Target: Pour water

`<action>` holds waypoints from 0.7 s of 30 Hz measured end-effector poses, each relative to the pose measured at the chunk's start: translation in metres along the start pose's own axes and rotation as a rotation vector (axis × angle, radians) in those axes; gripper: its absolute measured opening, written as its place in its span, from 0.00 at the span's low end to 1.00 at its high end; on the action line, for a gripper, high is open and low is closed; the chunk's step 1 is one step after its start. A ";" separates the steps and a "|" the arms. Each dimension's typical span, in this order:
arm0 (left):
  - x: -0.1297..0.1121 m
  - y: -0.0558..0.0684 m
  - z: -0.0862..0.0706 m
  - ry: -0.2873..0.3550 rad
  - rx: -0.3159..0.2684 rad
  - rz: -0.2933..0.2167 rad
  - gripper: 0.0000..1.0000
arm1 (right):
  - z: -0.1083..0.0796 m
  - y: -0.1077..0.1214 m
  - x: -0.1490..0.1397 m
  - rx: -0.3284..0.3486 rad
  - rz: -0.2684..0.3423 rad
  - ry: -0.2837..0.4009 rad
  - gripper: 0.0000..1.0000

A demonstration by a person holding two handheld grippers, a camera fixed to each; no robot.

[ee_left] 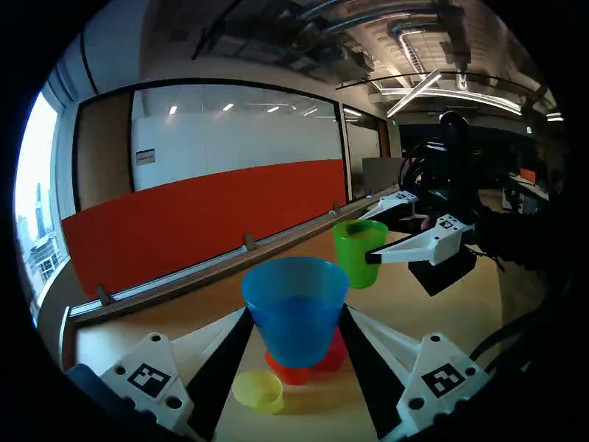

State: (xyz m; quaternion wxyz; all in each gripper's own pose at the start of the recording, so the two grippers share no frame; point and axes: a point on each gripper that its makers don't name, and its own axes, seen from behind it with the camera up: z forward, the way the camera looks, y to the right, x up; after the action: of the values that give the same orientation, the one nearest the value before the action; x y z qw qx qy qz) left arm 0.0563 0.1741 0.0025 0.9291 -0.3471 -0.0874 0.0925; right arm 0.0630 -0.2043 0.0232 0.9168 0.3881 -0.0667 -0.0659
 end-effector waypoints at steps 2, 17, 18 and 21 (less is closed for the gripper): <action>0.001 0.000 0.000 0.004 0.001 0.001 0.81 | 0.000 0.000 0.001 0.001 0.002 0.003 0.93; 0.015 -0.004 -0.004 0.032 0.006 0.003 0.81 | 0.000 -0.009 0.004 0.022 -0.002 0.028 0.92; 0.015 -0.004 -0.004 0.032 0.005 0.006 0.81 | 0.000 -0.010 0.005 0.024 -0.002 0.030 0.92; 0.016 -0.003 -0.005 0.027 0.001 0.014 0.81 | 0.000 -0.013 0.006 0.029 0.000 0.036 0.92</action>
State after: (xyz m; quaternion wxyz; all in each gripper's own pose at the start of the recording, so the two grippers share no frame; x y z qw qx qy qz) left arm 0.0735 0.1725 0.0030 0.9298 -0.3483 -0.0723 0.0945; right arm 0.0678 -0.2146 0.0141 0.9122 0.4025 -0.0509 -0.0578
